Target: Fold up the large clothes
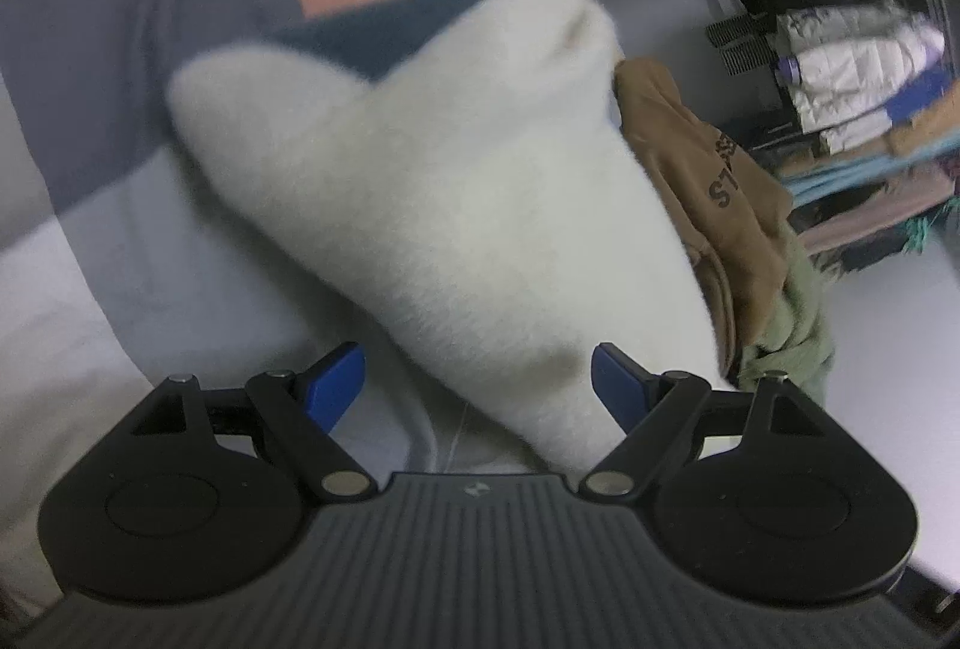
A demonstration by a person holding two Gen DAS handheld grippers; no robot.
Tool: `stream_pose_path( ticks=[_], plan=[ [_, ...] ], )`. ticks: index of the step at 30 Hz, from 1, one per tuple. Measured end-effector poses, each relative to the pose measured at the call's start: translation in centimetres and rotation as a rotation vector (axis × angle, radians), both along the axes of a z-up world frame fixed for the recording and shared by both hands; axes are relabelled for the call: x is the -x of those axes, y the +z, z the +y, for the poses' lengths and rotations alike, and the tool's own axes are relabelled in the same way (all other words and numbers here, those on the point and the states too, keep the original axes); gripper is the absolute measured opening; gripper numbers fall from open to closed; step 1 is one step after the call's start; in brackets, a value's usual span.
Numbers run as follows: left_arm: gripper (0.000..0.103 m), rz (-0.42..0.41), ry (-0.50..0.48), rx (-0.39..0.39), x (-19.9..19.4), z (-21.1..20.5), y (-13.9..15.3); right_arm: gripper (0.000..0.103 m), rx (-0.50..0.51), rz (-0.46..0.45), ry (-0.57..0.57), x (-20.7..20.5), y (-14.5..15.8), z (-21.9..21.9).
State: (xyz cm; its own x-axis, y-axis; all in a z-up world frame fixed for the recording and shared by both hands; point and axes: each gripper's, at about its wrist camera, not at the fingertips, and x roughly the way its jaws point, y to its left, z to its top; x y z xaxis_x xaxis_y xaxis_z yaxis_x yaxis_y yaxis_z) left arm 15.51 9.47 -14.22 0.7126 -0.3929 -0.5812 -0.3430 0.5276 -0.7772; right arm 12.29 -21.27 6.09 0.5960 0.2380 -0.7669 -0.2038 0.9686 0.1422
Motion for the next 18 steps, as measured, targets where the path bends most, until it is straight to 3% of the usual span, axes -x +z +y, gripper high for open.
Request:
stream_pose_path(
  ticks=[9,12,14,18],
  plan=[
    [0.086,0.010,0.103,0.200,-1.4,1.0,-3.4,0.083,-0.156,0.120,-0.111,-1.9,-4.5,-2.2],
    [0.085,0.008,0.176,0.299,-1.2,1.1,-4.4,0.083,-0.322,0.215,-0.182,-3.1,-8.2,-4.3],
    [0.085,-0.004,0.207,0.317,-1.4,1.2,-4.7,0.083,-0.423,0.280,-0.267,-4.0,-10.9,-5.9],
    [0.085,-0.034,0.249,0.336,-1.9,1.4,-5.0,0.083,-0.541,0.264,-0.390,-4.6,-13.7,-7.8]
  ],
)
